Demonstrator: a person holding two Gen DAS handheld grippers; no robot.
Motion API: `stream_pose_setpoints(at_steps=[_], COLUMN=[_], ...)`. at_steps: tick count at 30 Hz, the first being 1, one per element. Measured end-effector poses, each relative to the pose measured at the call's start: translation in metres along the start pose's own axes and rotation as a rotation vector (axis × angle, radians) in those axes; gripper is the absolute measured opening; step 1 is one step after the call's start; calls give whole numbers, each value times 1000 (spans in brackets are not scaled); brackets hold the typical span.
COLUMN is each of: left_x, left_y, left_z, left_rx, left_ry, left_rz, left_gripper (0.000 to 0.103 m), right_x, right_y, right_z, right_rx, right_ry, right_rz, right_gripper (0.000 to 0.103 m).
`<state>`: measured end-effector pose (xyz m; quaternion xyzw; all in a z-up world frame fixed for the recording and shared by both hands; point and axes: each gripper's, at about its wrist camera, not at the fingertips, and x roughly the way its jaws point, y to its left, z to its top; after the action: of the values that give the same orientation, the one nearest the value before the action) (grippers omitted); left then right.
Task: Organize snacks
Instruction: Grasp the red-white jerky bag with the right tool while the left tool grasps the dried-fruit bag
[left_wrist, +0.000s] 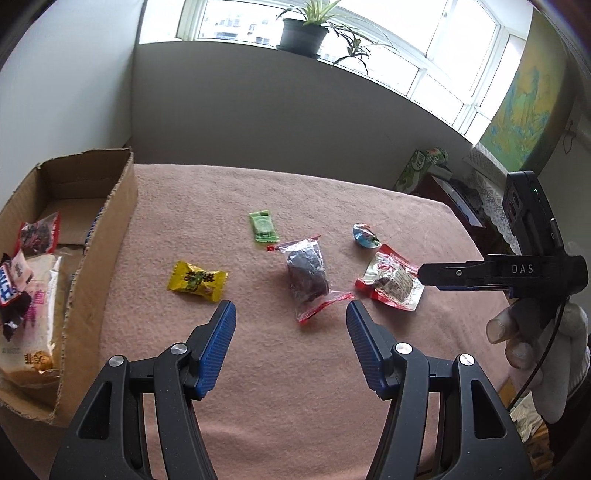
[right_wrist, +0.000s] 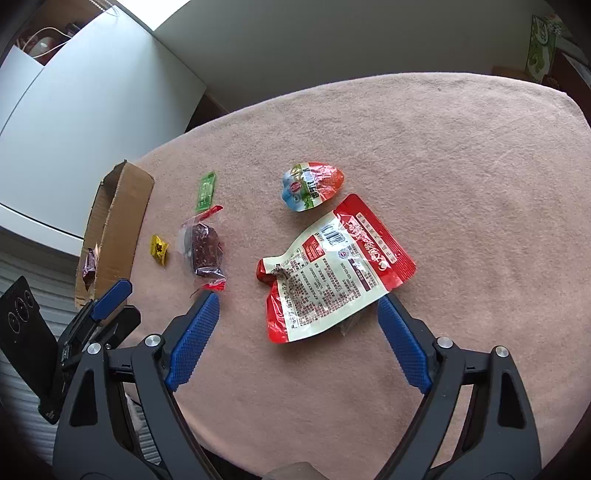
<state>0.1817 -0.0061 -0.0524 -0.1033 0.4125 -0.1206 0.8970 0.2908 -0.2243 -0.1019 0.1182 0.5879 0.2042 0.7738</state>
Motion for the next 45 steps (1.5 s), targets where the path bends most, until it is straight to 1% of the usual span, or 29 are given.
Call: stream_pose_setpoints(at_steps=[4,7,11,13,17,21,24,28,33,37,41,45], left_x=[14,25,35,36,30,26,29,30,28,27,28,34], left_y=[-6,-7,-6,-5,3,14,15,13,12,15,17,15], left_z=[5,9,11,11,11,12,13,11,10,10,10,12], left_rx=[17,30,38,32,29,18,16,23,34,22,14,22], left_ry=[21,37,53,53,45,40,43,48,47,39,38,49], left_rz=[-23,-32,-43,-48,-52,-58,-65,-73,-66,-61,-58,-55], left_gripper=[62,62,62,62,62,62,62,60,60,60,60,60], right_x=[11,15,29,28,12,14,21,36,56,68,76,82], right_y=[-5,-3,0,-1,-6,-10,-9,0,13,33,43,55], right_z=[14,25,39,38,22,13,15,31,46,52,54,47], right_rx=[44,24,31,60,84,106,119,108,84,14,-41,-132], right_ry=[41,42,80,64,57,117,140,131,140,120,120,125], right_rz=[-5,-51,-51,-75,-37,-10,-5,-47,-80,-162,-207,-263], right_gripper=[90,90,90,90,90,90,90,90,90,92,92,92])
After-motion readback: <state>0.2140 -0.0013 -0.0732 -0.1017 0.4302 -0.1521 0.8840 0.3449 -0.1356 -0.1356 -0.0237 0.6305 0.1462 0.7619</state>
